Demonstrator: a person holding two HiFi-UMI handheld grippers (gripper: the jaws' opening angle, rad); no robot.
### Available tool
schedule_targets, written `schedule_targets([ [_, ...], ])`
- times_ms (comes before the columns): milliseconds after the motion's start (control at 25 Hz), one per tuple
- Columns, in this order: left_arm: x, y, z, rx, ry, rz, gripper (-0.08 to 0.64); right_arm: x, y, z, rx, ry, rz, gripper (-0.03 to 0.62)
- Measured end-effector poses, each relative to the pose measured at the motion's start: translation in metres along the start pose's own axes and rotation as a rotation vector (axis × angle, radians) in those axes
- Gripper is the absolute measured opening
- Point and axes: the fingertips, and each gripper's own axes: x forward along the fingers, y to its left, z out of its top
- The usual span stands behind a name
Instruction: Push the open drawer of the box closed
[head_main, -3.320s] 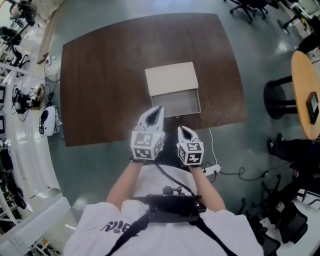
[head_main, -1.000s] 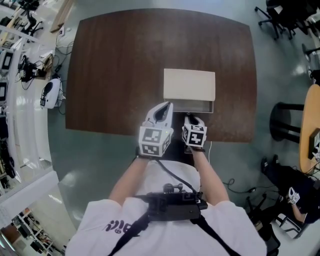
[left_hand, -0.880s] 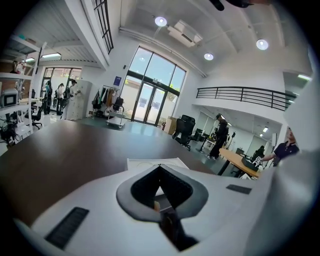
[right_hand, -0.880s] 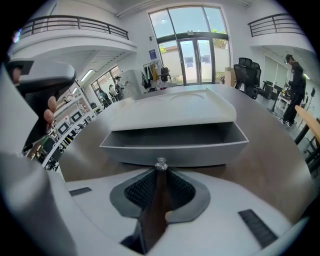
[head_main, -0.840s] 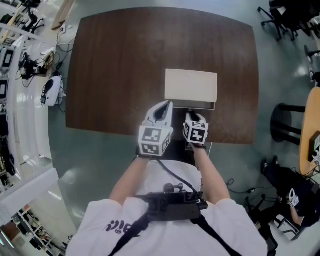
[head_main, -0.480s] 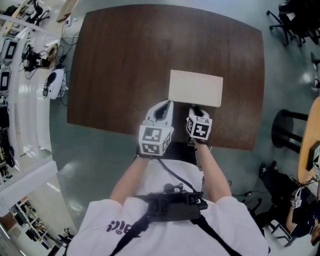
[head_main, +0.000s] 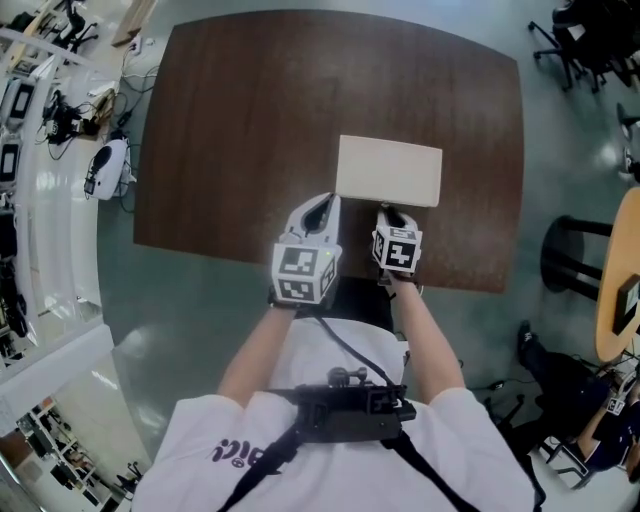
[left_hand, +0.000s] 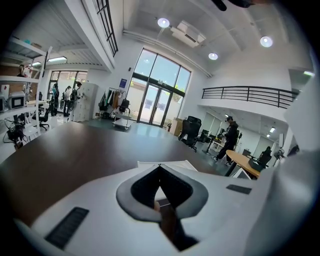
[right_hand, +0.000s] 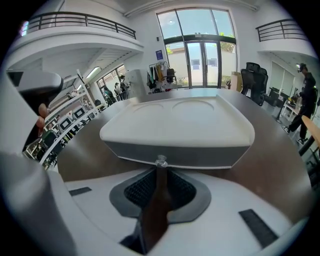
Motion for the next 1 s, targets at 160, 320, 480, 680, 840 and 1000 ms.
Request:
schedule_targets([
  [160, -0.017, 0.001, 0.003, 0.009, -0.025, -0.005, 0.012, -0.019, -0.004, -0.016, 0.016, -0.007, -0.004, 0.067],
  [320, -0.039, 0.006, 0.006, 0.014, -0.045, -0.007, 0.012, -0.061, 0.005, -0.012, 0.097, -0.131, 0.029, 0.067],
  [480, -0.061, -0.005, 0.006, 0.039, -0.071, -0.035, 0.012, -0.117, 0.025, 0.01, 0.117, -0.306, 0.049, 0.005],
  [680, -0.095, -0.026, 0.018, 0.08, -0.123, -0.092, 0.012, -0.192, 0.062, 0.046, 0.046, -0.523, 0.051, 0.005],
  [840, -0.128, -0.043, 0.043, 0.113, -0.21, -0.129, 0.012, -0.258, 0.091, 0.079, -0.054, -0.705, 0.019, 0.005],
  [1000, -0.162, -0.058, 0.065, 0.163, -0.301, -0.148, 0.012, -0.311, 0.118, 0.096, -0.109, -0.846, 0.012, 0.005],
])
